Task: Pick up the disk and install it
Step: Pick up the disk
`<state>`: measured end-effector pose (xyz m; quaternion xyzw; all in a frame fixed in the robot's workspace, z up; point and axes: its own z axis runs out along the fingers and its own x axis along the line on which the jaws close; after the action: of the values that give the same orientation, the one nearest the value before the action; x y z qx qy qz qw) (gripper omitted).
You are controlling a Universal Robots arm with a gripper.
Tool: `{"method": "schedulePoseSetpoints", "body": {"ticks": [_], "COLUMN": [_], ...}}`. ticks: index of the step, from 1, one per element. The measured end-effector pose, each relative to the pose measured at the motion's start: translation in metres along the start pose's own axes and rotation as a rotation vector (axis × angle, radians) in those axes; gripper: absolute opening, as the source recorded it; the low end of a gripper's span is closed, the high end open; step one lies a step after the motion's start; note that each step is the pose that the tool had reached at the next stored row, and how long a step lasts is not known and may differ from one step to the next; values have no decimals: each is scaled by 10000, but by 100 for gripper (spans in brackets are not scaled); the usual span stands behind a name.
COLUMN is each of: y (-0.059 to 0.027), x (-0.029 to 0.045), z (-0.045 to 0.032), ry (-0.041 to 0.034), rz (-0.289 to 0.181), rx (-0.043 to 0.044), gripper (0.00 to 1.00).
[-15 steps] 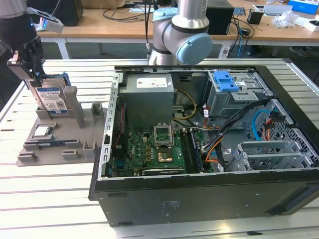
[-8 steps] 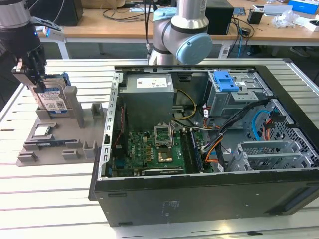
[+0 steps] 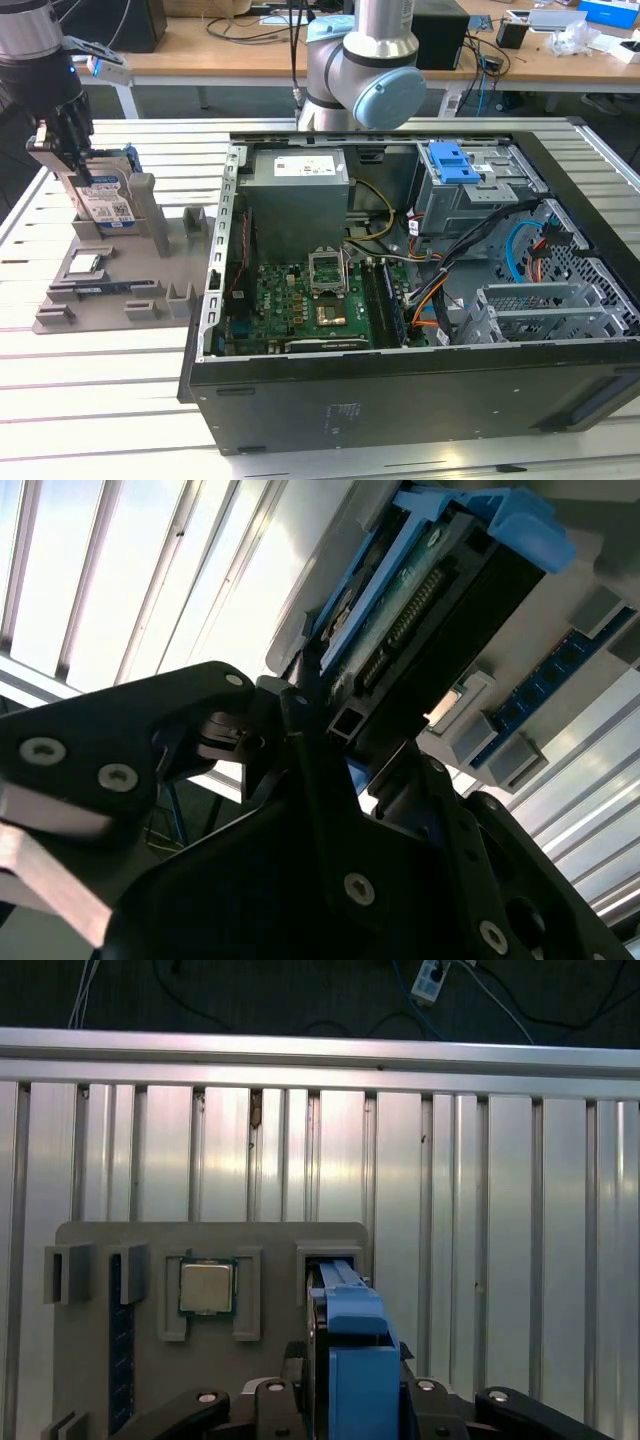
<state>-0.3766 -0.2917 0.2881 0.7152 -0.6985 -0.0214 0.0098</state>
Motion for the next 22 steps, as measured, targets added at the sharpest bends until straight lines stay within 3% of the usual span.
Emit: {"method": "schedulePoseSetpoints", "body": {"ticks": [2,18,22], "y": [0,0,5], "x": [0,-1,-3], "z": [0,-1,-113], "ry": [-1,5,7], "rz": [-2,-17,-17], "rx": [0,1,0], "gripper": [37,37,37]}}
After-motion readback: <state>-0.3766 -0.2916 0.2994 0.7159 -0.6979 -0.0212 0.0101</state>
